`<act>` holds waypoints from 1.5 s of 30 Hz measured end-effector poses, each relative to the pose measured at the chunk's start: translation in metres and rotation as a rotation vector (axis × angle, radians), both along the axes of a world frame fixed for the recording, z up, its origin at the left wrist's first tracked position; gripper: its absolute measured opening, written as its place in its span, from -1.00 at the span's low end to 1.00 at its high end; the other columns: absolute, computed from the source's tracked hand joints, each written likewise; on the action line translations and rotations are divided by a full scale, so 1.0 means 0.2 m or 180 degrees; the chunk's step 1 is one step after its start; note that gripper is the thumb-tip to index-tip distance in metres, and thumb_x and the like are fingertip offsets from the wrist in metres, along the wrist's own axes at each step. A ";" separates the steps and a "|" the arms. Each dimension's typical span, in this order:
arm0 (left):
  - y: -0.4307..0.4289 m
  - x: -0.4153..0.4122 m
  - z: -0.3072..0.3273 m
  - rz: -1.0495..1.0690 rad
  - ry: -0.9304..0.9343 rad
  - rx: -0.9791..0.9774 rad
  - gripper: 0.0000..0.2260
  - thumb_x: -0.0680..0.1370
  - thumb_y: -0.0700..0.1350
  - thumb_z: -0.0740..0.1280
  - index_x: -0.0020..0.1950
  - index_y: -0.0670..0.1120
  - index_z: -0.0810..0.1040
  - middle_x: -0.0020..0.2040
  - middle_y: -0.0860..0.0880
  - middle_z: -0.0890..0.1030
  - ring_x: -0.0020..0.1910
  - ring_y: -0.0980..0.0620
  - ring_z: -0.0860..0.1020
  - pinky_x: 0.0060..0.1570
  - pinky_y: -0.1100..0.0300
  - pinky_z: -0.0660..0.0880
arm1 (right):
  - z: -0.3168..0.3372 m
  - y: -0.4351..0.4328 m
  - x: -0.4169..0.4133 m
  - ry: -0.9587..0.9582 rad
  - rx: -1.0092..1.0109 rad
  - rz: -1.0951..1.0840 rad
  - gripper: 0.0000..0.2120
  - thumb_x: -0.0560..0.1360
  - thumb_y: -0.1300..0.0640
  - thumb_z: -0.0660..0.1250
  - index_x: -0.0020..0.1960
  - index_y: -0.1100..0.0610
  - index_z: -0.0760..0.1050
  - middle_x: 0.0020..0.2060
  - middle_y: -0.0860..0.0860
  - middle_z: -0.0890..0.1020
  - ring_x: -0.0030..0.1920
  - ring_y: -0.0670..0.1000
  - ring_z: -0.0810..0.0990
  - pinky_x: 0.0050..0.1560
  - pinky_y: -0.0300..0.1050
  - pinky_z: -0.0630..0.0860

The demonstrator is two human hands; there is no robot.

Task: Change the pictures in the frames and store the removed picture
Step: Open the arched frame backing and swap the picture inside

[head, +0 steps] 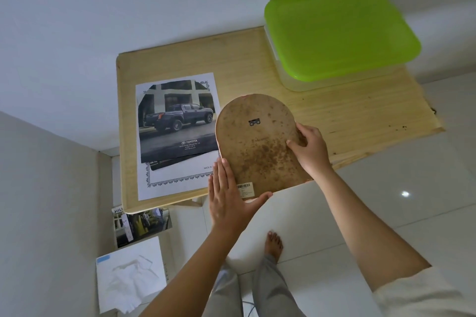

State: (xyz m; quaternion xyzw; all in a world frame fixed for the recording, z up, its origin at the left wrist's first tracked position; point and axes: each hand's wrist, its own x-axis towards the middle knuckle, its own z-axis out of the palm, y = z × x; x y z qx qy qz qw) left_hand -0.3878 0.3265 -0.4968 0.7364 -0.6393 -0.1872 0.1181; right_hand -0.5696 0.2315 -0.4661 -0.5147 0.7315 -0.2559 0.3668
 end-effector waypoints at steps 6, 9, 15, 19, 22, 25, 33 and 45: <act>0.00 0.01 -0.01 -0.0035 -0.0025 -0.0008 0.12 0.24 0.59 0.05 0.53 -0.17 -0.07 0.54 -0.10 0.05 0.52 0.01 -0.05 0.45 0.15 -0.22 | -0.01 -0.03 -0.02 -0.0031 0.0008 0.0003 -0.49 0.52 0.15 0.29 0.44 0.10 0.27 0.19 0.08 0.38 0.14 -0.01 0.40 0.14 -0.25 0.30; 0.00 0.01 -0.02 -0.0044 -0.0047 0.0001 0.12 0.24 0.59 0.04 0.53 -0.17 -0.09 0.54 -0.09 0.03 0.52 0.02 -0.09 0.46 0.14 -0.22 | -0.02 -0.07 -0.01 -0.0044 0.0051 0.0031 -0.48 0.52 0.14 0.28 0.46 0.06 0.25 0.13 0.05 0.34 0.15 0.02 0.38 0.13 -0.24 0.30; 0.01 0.01 -0.02 -0.0073 -0.0031 -0.0006 0.12 0.25 0.59 0.04 0.53 -0.17 -0.09 0.54 -0.11 0.04 0.52 0.00 -0.06 0.46 0.10 -0.16 | -0.02 -0.22 0.01 -0.0014 0.0162 0.0090 -0.50 0.51 0.04 0.28 0.43 -0.02 0.28 0.22 0.07 0.34 0.26 0.11 0.36 0.34 0.10 0.30; 0.01 0.01 -0.02 -0.0082 -0.0037 -0.0002 0.13 0.24 0.59 0.03 0.53 -0.18 -0.09 0.54 -0.11 0.04 0.52 -0.02 -0.04 0.47 0.08 -0.14 | -0.03 -0.26 0.02 -0.0006 0.0114 0.0064 -0.56 0.50 0.00 0.28 0.36 -0.03 0.36 0.23 0.06 0.34 0.26 0.11 0.37 0.33 0.21 0.28; 0.01 0.01 -0.03 -0.0077 -0.0047 0.0000 0.13 0.23 0.60 0.02 0.53 -0.18 -0.09 0.54 -0.11 0.04 0.52 -0.02 -0.05 0.47 0.08 -0.14 | -0.03 -0.26 0.03 -0.0037 0.0019 0.0041 -0.58 0.49 0.01 0.29 0.34 -0.04 0.38 0.22 0.04 0.35 0.25 0.10 0.39 0.32 0.23 0.29; 0.00 0.01 -0.03 -0.0070 -0.0045 0.0004 0.14 0.22 0.61 0.00 0.53 -0.18 -0.09 0.54 -0.11 0.03 0.52 0.00 -0.07 0.47 0.08 -0.15 | -0.03 -0.24 0.03 -0.0036 -0.0092 0.0074 -0.56 0.49 0.03 0.30 0.36 -0.03 0.36 0.23 0.04 0.35 0.26 0.08 0.37 0.32 0.20 0.31; 0.01 0.01 -0.02 -0.0079 -0.0043 0.0002 0.15 0.22 0.61 -0.01 0.53 -0.18 -0.10 0.54 -0.11 0.01 0.52 -0.01 -0.08 0.47 0.10 -0.19 | -0.01 -0.22 0.04 -0.0041 -0.0220 0.0100 -0.51 0.50 0.08 0.31 0.41 0.06 0.31 0.26 0.09 0.34 0.30 0.10 0.32 0.30 -0.02 0.36; 0.01 0.04 -0.02 -0.0260 -0.0151 0.0081 0.16 0.22 0.62 -0.05 0.53 -0.20 -0.12 0.54 -0.13 -0.03 0.51 -0.01 -0.12 0.47 0.07 -0.16 | 0.05 -0.04 -0.13 -0.0511 0.0054 -0.0080 -0.46 0.48 0.19 0.35 0.42 0.01 0.31 0.15 0.05 0.49 0.10 0.01 0.49 -0.12 -0.26 0.44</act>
